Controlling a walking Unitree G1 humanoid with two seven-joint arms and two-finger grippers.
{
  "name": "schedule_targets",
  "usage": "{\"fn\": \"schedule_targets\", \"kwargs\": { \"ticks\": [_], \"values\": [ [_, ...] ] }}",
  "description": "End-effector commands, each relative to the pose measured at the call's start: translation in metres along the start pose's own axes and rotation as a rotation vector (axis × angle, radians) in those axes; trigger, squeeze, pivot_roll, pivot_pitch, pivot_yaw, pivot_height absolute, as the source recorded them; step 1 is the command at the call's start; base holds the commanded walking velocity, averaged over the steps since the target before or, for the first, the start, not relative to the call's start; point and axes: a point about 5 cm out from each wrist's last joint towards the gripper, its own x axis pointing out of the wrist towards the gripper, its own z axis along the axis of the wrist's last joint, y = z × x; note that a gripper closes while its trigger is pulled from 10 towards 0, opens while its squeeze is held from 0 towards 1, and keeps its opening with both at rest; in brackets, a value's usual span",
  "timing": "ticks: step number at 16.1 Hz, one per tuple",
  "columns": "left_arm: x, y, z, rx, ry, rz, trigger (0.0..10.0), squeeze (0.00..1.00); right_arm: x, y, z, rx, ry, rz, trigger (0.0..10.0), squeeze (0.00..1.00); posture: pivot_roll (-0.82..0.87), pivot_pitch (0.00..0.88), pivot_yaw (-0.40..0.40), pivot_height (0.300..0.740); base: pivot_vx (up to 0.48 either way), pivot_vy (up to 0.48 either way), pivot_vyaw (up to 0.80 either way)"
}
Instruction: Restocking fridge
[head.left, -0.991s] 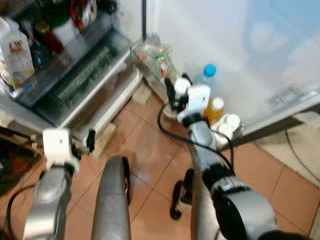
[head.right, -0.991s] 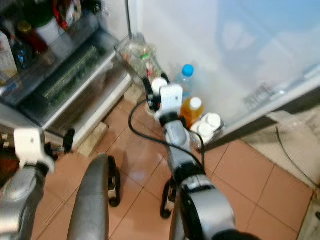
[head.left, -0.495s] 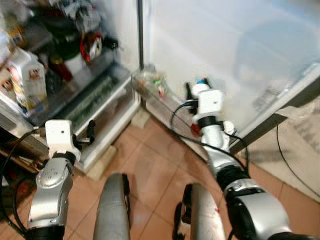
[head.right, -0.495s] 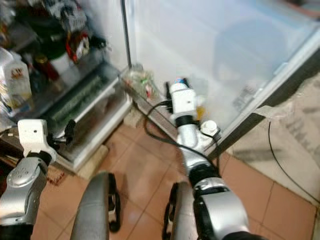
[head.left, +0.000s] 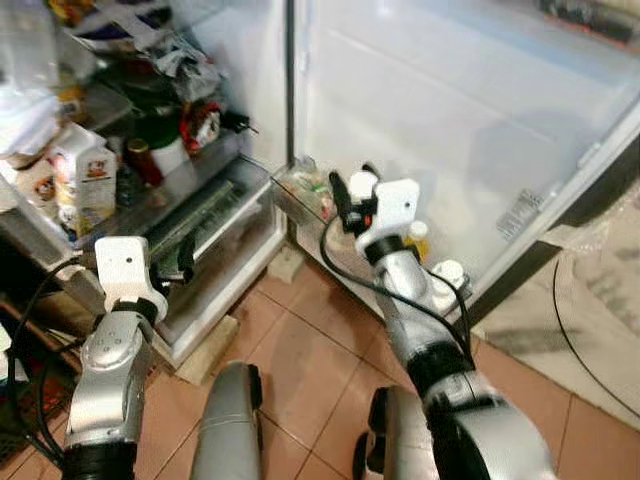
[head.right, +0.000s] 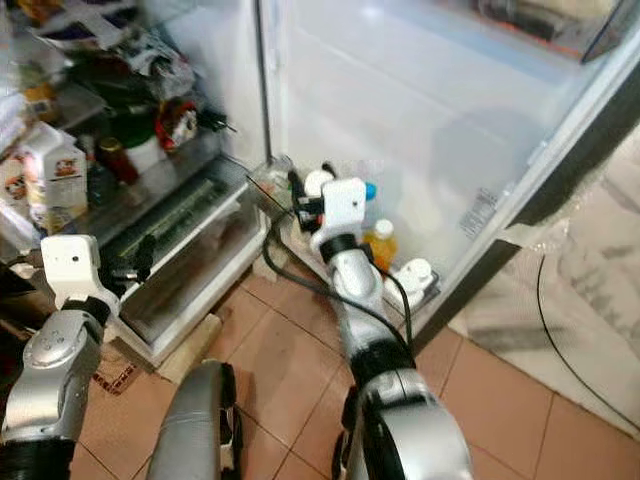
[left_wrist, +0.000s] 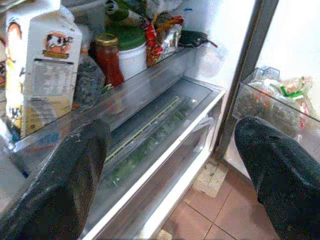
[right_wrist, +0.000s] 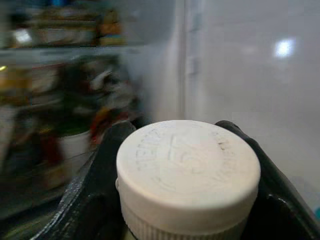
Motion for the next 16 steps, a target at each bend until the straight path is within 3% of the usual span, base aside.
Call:
{"fn": "schedule_targets", "kwargs": {
  "ticks": [1, 2, 3, 6, 11, 13, 14, 16],
  "values": [
    [-0.002, -0.005, 0.0, -0.008, 0.0, -0.03, 10.0, 0.0, -0.002, -0.003, 0.004, -0.009, -0.013, 0.006, 10.0, 0.0, 0.13, 0.02, -0.021, 0.641, 0.0, 0.0, 0.0],
    [-0.005, -0.008, 0.0, -0.019, 0.0, -0.045, 10.0, 0.0, -0.008, -0.006, 0.003, 0.018, -0.006, -0.005, 10.0, 0.0, 0.13, 0.019, -0.019, 0.641, 0.0, 0.0, 0.0],
    [-0.012, -0.012, -0.001, 0.023, -0.001, -0.081, 10.0, 0.0, -0.015, -0.014, 0.0, -0.011, 0.041, -0.047, 10.0, 0.0, 0.12, 0.018, -0.019, 0.641, 0.0, 0.0, 0.0],
    [-0.026, -0.016, -0.006, 0.067, 0.012, -0.149, 10.0, 0.0, -0.03, -0.028, 0.006, 0.009, 0.031, -0.048, 10.0, 0.0, 0.1, 0.017, -0.013, 0.641, 0.0, 0.0, -0.22],
    [-0.027, -0.019, -0.005, 0.11, 0.027, -0.212, 10.0, 0.0, -0.028, -0.027, 0.018, 0.012, 0.026, -0.015, 10.0, 0.0, 0.09, 0.009, -0.009, 0.703, 0.0, 0.0, -0.09],
    [-0.028, -0.021, -0.004, 0.085, 0.052, -0.242, 10.0, 0.0, -0.029, -0.028, 0.019, 0.007, 0.032, -0.014, 10.0, 0.0, 0.09, 0.004, -0.006, 0.723, 0.0, 0.0, 0.0],
    [-0.028, -0.019, -0.001, 0.123, 0.034, -0.243, 10.0, 0.0, -0.029, -0.029, 0.02, 0.009, 0.037, -0.017, 10.0, 0.0, 0.09, 0.004, -0.004, 0.738, 0.0, 0.0, 0.0],
    [-0.026, -0.013, 0.002, 0.112, 0.032, -0.206, 10.0, 0.0, -0.032, -0.029, 0.021, 0.013, 0.047, -0.017, 10.0, 0.0, 0.09, 0.007, -0.004, 0.74, 0.0, 0.0, 0.0]
  ]
}}
